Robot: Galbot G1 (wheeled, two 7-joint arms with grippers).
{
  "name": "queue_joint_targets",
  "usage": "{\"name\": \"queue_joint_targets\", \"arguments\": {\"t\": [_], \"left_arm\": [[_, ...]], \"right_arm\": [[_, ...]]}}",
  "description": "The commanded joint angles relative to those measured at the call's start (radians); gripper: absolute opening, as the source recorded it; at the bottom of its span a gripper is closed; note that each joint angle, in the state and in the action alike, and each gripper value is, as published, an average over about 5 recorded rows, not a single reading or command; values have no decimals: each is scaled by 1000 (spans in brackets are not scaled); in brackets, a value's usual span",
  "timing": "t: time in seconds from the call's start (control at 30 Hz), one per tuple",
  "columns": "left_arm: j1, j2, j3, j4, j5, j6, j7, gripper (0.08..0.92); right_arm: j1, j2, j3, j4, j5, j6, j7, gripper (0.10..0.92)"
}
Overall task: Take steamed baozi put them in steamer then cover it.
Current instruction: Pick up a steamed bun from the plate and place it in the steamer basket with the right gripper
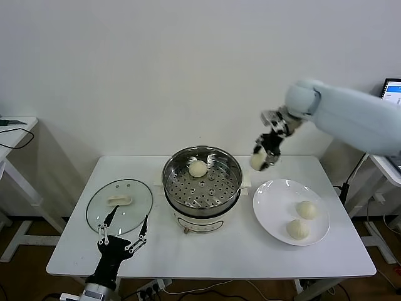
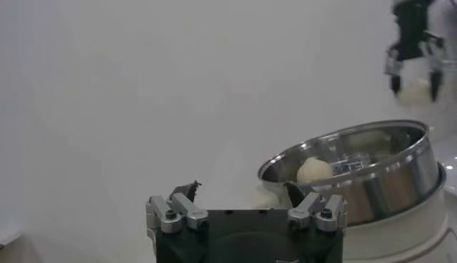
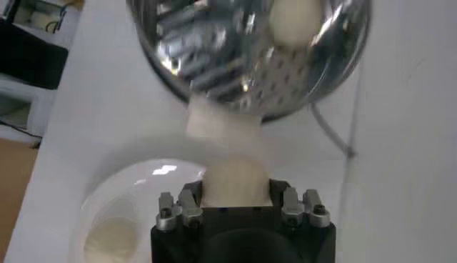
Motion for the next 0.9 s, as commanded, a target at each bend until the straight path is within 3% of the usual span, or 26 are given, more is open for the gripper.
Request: {"name": "queue_joint_targets", "arguments": {"t": [0.03, 0.37, 0.9], "left_arm": [[0, 2, -1, -3, -1, 0, 0, 823], [0, -5, -3, -3, -2, -3, -3, 823], [-1, -8, -10, -2, -3, -5, -4, 823]], "right_arm": [[122, 210, -53, 19, 135, -47, -11, 628], [3, 396, -126, -53, 168, -100, 98, 621], [-138, 481, -140, -154, 168, -106, 210, 619]]}}
